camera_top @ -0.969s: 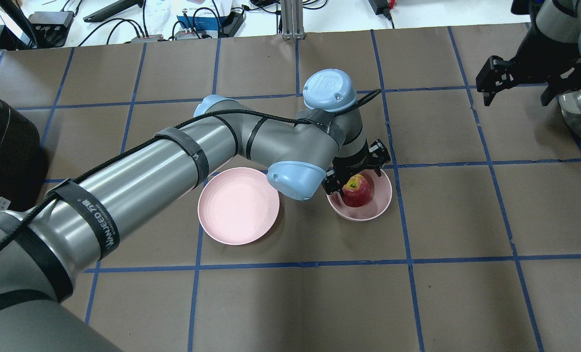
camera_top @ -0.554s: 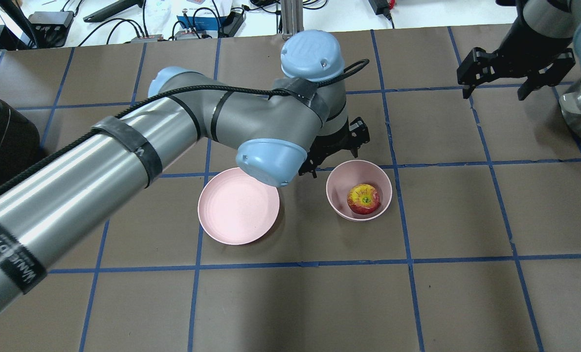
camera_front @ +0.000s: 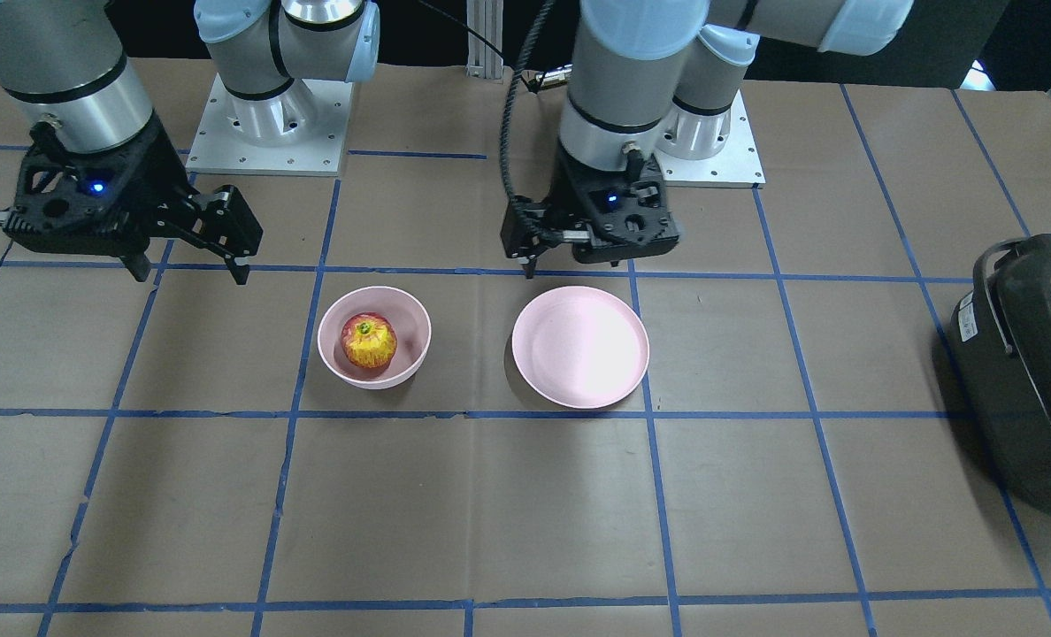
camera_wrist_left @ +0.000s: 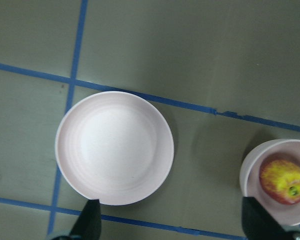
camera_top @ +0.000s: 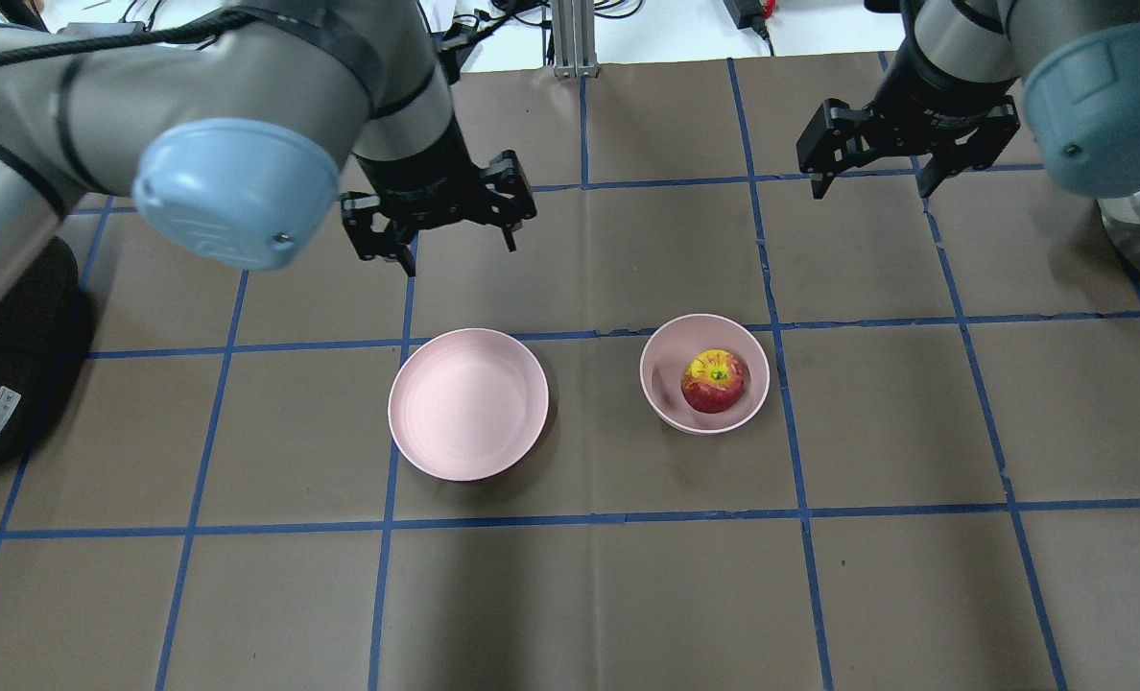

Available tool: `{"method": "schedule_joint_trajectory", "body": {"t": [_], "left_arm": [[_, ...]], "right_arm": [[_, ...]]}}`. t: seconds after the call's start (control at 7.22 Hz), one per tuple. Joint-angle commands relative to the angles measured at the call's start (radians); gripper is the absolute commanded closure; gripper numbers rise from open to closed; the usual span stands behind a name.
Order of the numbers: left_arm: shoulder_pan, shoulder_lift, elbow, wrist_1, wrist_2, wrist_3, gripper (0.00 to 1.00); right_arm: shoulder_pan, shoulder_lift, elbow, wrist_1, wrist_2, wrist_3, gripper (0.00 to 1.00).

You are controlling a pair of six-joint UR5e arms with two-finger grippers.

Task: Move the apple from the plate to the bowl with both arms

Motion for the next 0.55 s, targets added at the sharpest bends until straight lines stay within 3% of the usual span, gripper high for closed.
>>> {"method": "schedule_joint_trajectory", "body": {"t": [0.0, 0.14, 0.42], "left_arm": [[0.096, 0.062, 0.014, -0.083, 0.024, 0.275, 0.00], [0.097, 0.060, 0.016, -0.087, 0.073, 0.312, 0.00], [0.098, 0.067, 0.011, -0.102, 0.069, 0.402, 0.00]], "right_arm": [[0.033, 0.002, 0.002, 0.001, 0.000, 0.020, 0.00], [0.033, 0.002, 0.008, 0.001, 0.000, 0.020, 0.00], [0.033, -0.001, -0.002, 0.001, -0.010, 0.022, 0.00]]}}
